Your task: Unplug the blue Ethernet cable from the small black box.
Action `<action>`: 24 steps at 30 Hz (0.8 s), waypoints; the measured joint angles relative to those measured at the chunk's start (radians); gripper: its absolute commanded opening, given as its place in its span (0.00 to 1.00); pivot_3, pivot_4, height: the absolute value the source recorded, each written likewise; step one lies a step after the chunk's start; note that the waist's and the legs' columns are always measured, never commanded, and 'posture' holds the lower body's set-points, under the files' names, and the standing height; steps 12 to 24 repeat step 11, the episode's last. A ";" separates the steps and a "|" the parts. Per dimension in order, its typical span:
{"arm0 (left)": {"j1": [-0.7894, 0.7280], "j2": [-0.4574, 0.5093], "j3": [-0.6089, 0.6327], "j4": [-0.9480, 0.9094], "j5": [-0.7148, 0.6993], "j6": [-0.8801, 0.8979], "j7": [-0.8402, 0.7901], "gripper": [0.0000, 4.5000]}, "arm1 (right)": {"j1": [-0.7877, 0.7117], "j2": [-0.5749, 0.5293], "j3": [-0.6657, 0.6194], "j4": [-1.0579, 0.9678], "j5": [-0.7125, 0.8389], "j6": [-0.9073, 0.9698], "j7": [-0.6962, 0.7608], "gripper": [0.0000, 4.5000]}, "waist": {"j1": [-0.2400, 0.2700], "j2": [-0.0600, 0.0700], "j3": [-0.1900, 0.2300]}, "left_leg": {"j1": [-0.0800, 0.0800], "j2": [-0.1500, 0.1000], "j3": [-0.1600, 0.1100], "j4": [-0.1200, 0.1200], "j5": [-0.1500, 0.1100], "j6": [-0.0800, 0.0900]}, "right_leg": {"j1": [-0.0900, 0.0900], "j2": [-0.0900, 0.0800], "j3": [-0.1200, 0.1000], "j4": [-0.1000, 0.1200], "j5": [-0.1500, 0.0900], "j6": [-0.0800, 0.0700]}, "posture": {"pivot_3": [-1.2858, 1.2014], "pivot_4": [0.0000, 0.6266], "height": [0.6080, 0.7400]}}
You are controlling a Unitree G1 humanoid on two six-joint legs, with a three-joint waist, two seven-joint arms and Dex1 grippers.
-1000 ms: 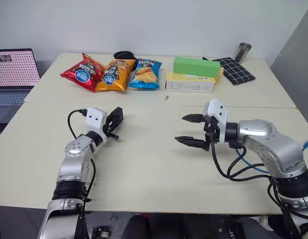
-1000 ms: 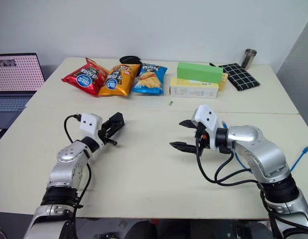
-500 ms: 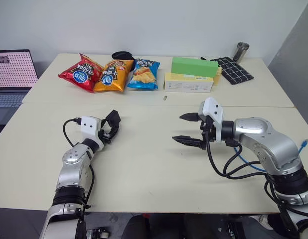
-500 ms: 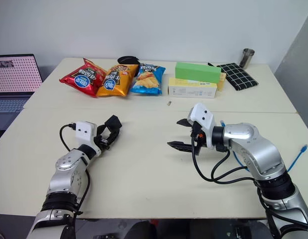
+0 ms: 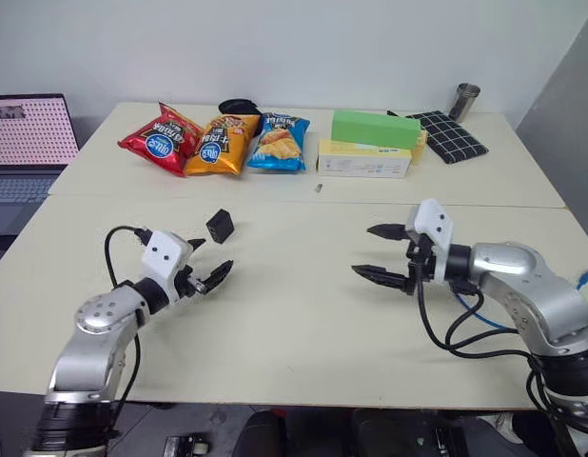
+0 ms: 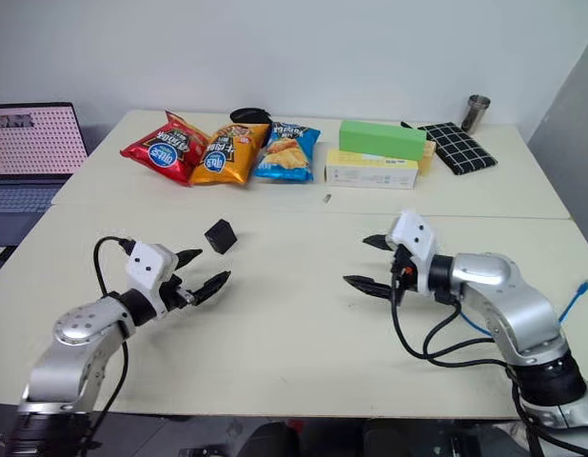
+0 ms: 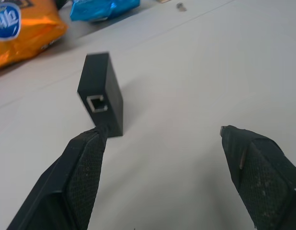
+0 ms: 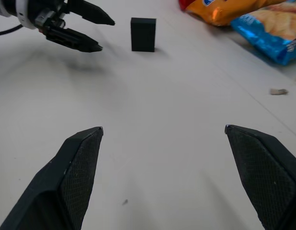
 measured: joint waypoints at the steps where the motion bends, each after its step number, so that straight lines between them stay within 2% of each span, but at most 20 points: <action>1: -0.004 0.026 0.001 -0.013 -0.010 0.017 -0.024 0.88 | 0.029 -0.011 -0.027 0.000 -0.001 -0.015 0.000 0.96 | -0.001 0.000 0.000 | 0.000 0.000 0.000 0.000 0.000 0.000 | 0.000 0.000 0.000 0.000 0.000 0.000 | 0.52 0.24 1.00; 5: -0.022 0.137 0.046 -0.041 -0.051 0.061 -0.110 0.88 | 0.130 -0.087 -0.146 0.005 0.018 -0.029 0.029 0.96 | -0.001 0.000 0.000 | 0.000 0.000 0.000 -0.001 0.000 0.000 | 0.000 0.001 0.000 -0.001 0.000 0.000 | 0.52 0.24 1.00; 7: -0.040 0.160 0.066 -0.043 -0.069 0.078 -0.133 0.88 | 0.152 -0.107 -0.185 0.007 0.021 -0.034 0.043 0.96 | -0.002 0.001 0.000 | 0.001 0.000 0.000 -0.001 0.000 0.000 | 0.000 0.001 0.000 0.000 0.000 0.000 | 0.52 0.24 1.00; 11: -0.061 0.168 0.068 -0.042 -0.106 0.111 -0.172 0.88 | 0.175 -0.116 -0.216 0.026 0.026 -0.034 0.047 0.96 | -0.002 0.001 0.000 | 0.001 0.000 0.000 -0.001 0.000 0.000 | 0.001 0.001 0.000 -0.001 0.000 0.000 | 0.52 0.24 1.00; 24: -0.061 0.168 0.068 -0.042 -0.106 0.111 -0.172 0.88 | 0.175 -0.116 -0.216 0.026 0.026 -0.034 0.047 0.96 | -0.002 0.001 0.000 | 0.001 0.000 0.000 -0.001 0.000 0.000 | 0.001 0.001 0.000 -0.001 0.000 0.000 | 0.52 0.24 1.00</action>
